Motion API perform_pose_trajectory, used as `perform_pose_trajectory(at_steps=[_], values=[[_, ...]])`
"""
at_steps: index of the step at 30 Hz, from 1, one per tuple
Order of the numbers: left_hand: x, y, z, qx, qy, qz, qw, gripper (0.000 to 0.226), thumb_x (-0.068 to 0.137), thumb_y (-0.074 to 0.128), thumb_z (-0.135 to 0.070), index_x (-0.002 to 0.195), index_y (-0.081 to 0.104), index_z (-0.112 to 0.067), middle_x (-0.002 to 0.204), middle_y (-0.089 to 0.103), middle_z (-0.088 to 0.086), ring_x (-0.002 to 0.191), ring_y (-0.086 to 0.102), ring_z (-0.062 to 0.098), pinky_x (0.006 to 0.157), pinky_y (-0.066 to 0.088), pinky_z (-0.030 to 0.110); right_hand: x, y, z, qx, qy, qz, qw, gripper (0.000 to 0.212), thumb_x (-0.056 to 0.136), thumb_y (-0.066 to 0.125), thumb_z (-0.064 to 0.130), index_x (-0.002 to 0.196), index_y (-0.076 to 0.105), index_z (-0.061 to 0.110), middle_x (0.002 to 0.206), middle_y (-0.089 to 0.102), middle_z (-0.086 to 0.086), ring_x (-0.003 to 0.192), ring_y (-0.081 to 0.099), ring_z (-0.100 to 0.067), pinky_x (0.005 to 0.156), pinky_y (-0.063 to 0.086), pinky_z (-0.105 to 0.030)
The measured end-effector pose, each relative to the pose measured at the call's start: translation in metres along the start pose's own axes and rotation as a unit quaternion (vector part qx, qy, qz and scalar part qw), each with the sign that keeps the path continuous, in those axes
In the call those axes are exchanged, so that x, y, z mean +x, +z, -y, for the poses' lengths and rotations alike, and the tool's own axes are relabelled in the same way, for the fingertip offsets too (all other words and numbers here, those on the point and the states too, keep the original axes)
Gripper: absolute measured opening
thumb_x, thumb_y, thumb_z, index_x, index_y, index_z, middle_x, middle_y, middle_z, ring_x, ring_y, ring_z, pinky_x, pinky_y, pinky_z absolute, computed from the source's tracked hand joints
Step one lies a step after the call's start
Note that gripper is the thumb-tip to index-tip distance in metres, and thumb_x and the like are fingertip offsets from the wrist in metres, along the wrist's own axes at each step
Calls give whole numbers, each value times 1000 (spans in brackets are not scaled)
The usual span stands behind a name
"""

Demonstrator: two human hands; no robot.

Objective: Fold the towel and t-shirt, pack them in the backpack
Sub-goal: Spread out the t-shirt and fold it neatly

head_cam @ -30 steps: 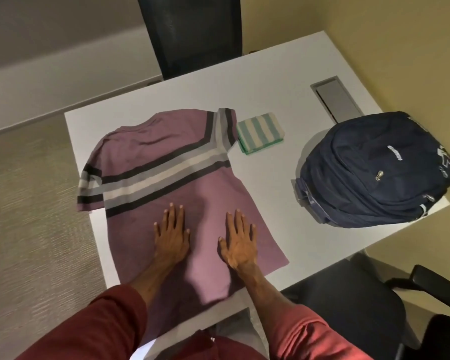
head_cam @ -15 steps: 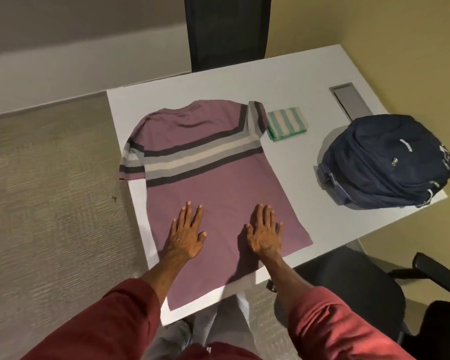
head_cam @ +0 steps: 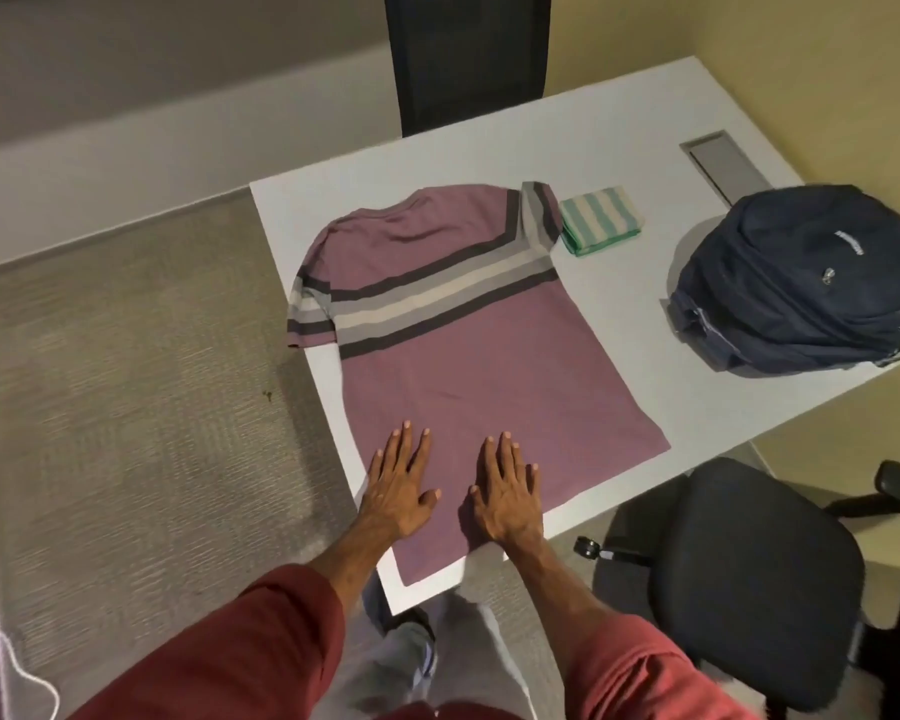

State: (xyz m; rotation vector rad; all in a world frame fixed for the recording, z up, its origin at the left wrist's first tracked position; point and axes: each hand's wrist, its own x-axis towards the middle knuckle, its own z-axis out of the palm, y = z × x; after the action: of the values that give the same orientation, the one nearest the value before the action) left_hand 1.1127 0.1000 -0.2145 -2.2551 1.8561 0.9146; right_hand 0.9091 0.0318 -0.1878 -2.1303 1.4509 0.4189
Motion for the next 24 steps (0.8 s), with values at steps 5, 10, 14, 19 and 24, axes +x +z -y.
perform_pose_trajectory(at_steps=[5, 10, 14, 19, 24], values=[[22, -29, 7, -8, -12, -27, 1000, 98, 107, 49, -51, 165, -27, -30, 173, -33, 9, 162, -23, 30, 131, -1, 53, 4, -1, 16, 15, -16, -10, 1000, 80, 112, 33, 47, 172, -13, 20, 178, -21, -9, 167, -11, -28, 129, -12, -52], [36, -59, 40, -3, -31, -44, 999, 94, 108, 48, -46, 167, -23, -27, 174, -30, 11, 163, -20, 31, 133, 4, 57, 9, 0, 45, 26, -25, -14, 999, 82, 111, 34, 46, 172, -14, 21, 178, -21, -7, 167, -13, -27, 129, -14, -51], [58, -91, 71, -2, -47, -69, 996, 92, 109, 49, -43, 169, -18, -24, 175, -26, 13, 164, -14, 33, 131, 3, 56, 22, 8, 68, 33, -32, -25, 999, 83, 107, 32, 48, 172, -11, 21, 179, -18, -7, 167, -11, -28, 133, -9, -55], [87, -128, 120, 24, -40, -103, 994, 90, 107, 54, -35, 171, -7, -19, 178, -15, 15, 166, -4, 34, 132, 7, 56, 39, 17, 109, 54, -27, -48, 997, 84, 105, 30, 49, 172, -13, 22, 179, -19, -6, 166, -14, -28, 131, -15, -53], [119, -154, 166, 98, 66, -101, 988, 90, 105, 55, -34, 172, -3, -18, 179, -5, 16, 165, 6, 38, 131, 16, 61, 53, 29, 157, 84, 43, -64, 993, 86, 108, 36, 50, 172, -14, 21, 179, -20, -7, 166, -15, -26, 132, -10, -56]])
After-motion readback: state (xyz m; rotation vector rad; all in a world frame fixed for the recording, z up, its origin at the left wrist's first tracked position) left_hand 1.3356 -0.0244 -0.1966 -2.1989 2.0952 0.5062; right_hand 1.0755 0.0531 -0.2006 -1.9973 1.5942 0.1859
